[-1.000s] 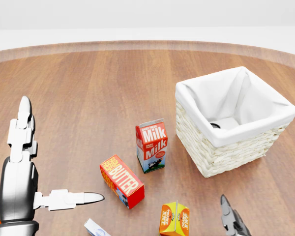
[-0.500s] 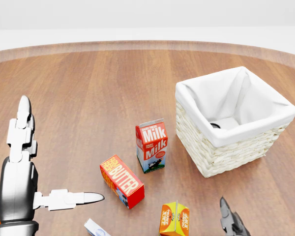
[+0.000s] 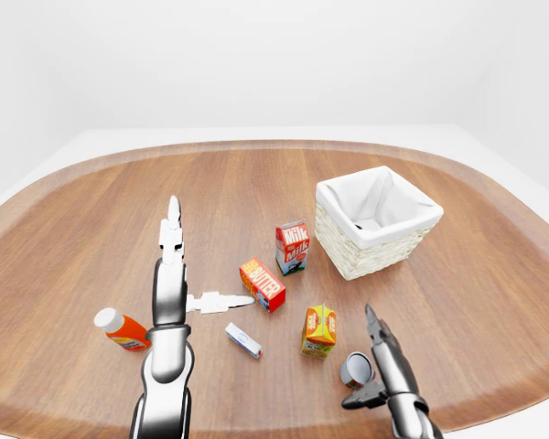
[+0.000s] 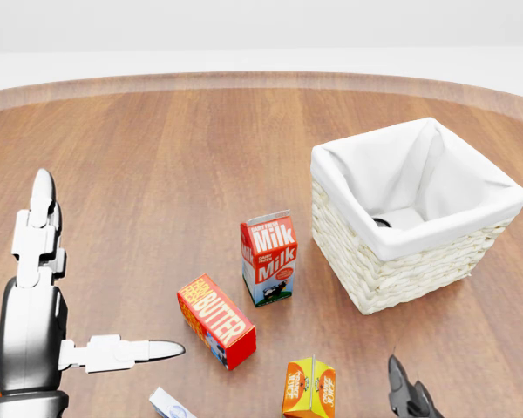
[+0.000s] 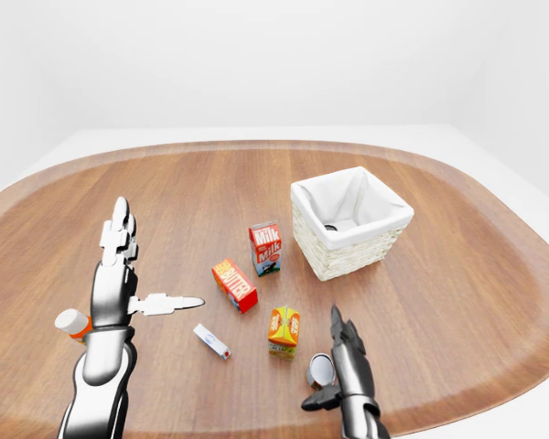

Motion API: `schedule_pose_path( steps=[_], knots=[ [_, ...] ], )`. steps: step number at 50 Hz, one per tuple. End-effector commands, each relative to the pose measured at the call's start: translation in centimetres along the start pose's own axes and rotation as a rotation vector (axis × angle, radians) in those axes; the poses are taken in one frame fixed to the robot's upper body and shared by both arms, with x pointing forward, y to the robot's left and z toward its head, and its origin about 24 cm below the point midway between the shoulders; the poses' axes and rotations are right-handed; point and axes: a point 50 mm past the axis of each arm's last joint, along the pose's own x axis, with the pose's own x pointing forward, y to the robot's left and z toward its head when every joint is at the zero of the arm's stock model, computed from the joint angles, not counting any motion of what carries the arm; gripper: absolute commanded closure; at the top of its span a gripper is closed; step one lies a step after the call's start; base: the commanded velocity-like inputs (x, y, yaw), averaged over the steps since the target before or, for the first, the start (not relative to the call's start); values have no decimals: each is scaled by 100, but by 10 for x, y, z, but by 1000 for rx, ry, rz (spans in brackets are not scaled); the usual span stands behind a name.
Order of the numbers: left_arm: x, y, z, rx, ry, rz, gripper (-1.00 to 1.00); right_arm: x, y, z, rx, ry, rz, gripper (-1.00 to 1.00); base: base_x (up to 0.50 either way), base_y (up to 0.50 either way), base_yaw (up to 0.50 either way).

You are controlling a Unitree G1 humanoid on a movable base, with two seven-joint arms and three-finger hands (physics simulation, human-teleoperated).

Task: Pick up the alphabet soup and the tomato sauce, and put them in the basket.

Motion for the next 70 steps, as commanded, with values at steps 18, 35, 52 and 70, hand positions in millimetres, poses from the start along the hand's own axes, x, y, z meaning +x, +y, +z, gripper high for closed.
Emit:
schedule_pose_path(
  steps=[18, 35, 52, 70],
  knots=[
    [0, 0, 1, 0, -3, 1, -100, 0, 9, -5, -67, 9, 5, -100, 0, 0, 0],
    [0, 1, 1, 1, -3, 1, -100, -2, 11, -5, -79, 1, 9, -100, 0, 0, 0],
    [0, 0, 1, 0, -3, 1, -100, 1, 14, -8, -104, 12, 5, -100, 0, 0, 0],
    [0, 0, 1, 1, -3, 1, -100, 1, 17, -10, -120, 13, 9, -100, 0, 0, 0]
  ],
)
